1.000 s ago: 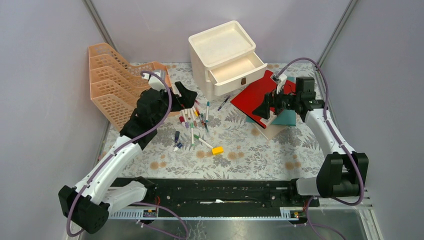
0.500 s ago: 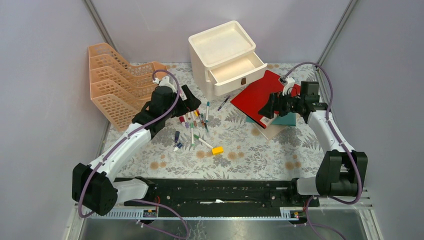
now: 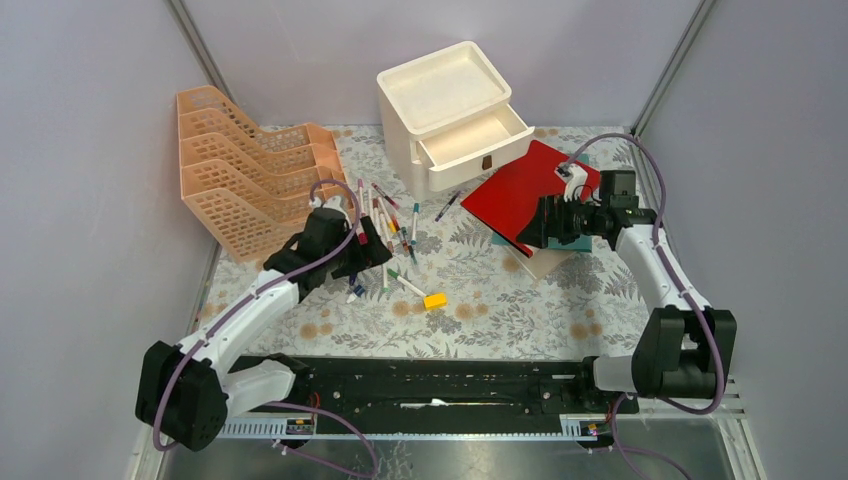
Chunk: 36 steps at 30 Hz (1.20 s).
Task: Organize the desk
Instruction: Pick up the stationery from the center of the board.
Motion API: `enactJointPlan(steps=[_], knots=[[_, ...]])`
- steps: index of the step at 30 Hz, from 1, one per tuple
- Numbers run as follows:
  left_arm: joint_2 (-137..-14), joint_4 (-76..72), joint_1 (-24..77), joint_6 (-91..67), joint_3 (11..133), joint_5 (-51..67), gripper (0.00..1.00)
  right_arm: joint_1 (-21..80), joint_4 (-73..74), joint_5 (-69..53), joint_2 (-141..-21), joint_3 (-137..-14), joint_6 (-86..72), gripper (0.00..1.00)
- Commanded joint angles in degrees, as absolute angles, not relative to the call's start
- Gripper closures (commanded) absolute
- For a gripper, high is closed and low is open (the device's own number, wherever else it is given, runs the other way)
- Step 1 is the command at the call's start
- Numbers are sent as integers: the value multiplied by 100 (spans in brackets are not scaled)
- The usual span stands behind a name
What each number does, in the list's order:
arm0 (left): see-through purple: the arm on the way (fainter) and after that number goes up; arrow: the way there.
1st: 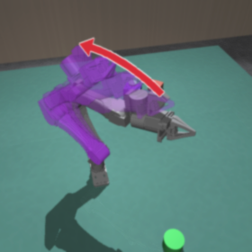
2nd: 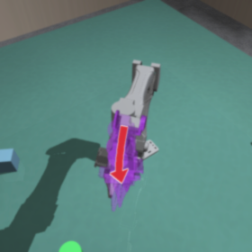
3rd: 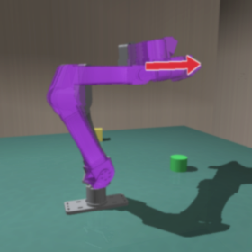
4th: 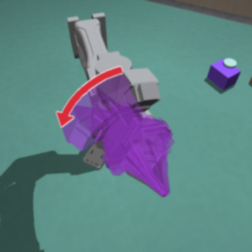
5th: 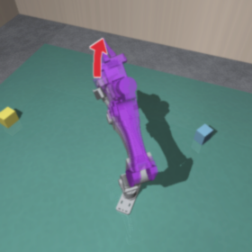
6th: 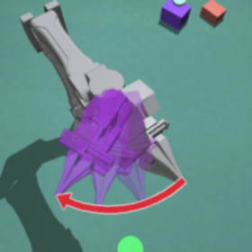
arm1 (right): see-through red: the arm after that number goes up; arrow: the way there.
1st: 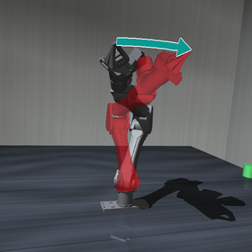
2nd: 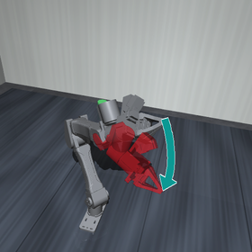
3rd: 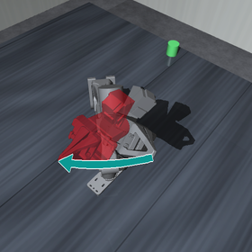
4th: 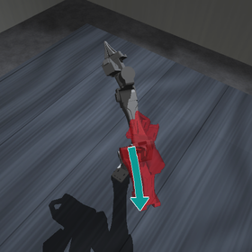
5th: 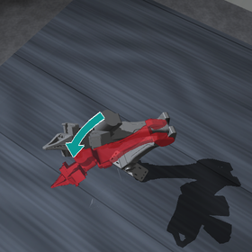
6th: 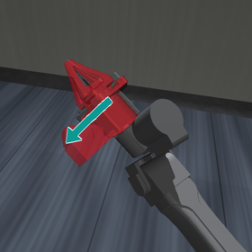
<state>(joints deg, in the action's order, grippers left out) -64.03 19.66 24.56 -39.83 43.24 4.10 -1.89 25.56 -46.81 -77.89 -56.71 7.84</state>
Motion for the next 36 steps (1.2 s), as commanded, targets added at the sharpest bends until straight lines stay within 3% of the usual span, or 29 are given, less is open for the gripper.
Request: enactJointPlan(steps=[1,7,24,36], knots=[[-6090,2599,2426,-3898,4341,276,14,-240,2678,-4927,-7270,-5447,1121,0],[-6648,3675,2430,-3519,4785,-949,37,-290,2652,-4973,-7189,-5298,1177,0],[-8861,2882,2425,-3033,5449,-1493,51,-290,2585,-5151,-7326,-5401,1168,0],[-9235,2752,2384,-3217,5181,-1481,66,-290,2448,-5174,-7158,-5306,1069,0]])
